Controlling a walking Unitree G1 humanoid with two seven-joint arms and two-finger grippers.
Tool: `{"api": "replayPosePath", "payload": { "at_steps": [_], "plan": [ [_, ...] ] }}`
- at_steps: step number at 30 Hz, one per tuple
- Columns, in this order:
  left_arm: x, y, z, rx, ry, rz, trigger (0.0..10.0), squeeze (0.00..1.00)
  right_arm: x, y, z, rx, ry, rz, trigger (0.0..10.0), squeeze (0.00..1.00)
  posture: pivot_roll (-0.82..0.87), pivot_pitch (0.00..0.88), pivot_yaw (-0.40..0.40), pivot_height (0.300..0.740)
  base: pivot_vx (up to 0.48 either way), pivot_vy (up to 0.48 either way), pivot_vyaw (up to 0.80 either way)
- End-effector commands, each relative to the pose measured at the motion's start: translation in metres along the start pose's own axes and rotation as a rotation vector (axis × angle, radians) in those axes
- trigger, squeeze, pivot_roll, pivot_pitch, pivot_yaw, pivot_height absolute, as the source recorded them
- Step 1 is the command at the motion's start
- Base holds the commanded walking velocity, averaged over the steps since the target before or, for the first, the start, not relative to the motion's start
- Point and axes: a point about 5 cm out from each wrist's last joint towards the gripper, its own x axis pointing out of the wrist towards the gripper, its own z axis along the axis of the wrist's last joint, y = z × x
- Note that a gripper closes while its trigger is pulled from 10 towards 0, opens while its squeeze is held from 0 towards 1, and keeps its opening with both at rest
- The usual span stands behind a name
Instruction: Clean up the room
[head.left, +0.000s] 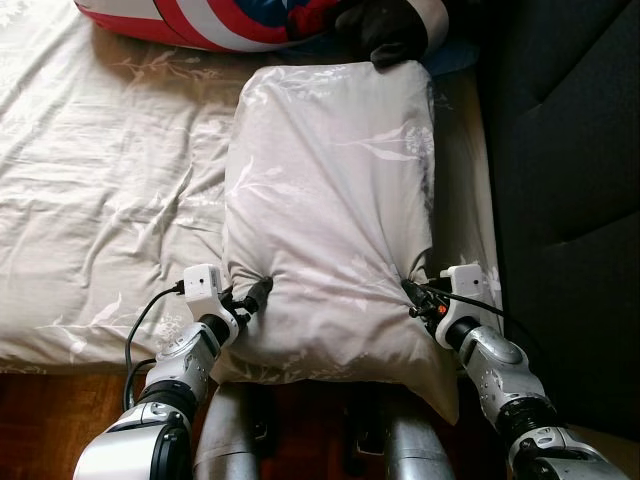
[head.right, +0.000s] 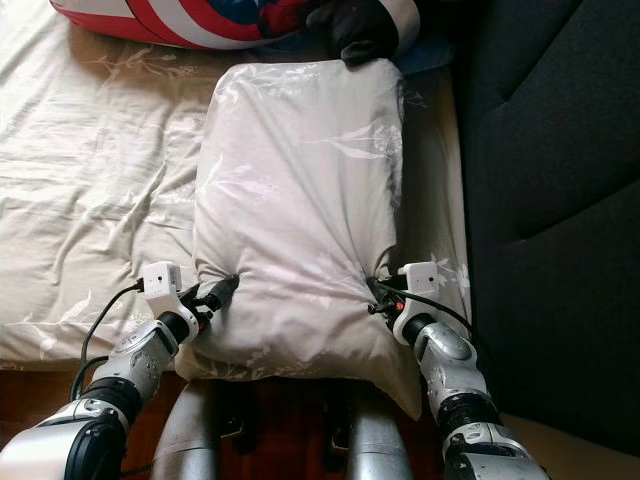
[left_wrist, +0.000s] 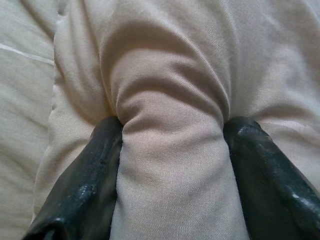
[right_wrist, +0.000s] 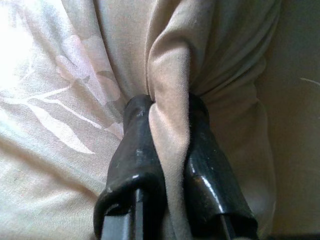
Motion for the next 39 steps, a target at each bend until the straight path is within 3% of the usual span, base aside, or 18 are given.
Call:
{"api": "replayPosePath", "payload": {
  "at_steps": [1,24,39],
  "plan": [
    [-0.007,-0.009,-0.043,-0.002,0.183,-0.052,0.0,0.0,-0.016,0.013,-0.064,0.081,0.249,0.032,0.0,0.0,-0.05,0.532,-0.13,0.656,0.0,0.0,0.0],
    [-0.003,-0.02,-0.043,0.037,0.175,-0.104,0.0,0.0,-0.018,0.013,-0.067,0.069,0.233,0.023,0.0,0.0,-0.02,0.512,-0.115,0.656,0.0,0.0,0.0],
    [0.005,-0.027,-0.031,0.026,0.14,-0.117,0.0,0.0,-0.009,0.011,-0.052,0.096,0.166,-0.044,0.0,0.0,0.0,0.4,-0.075,0.656,0.0,0.0,0.0]
  ]
}}
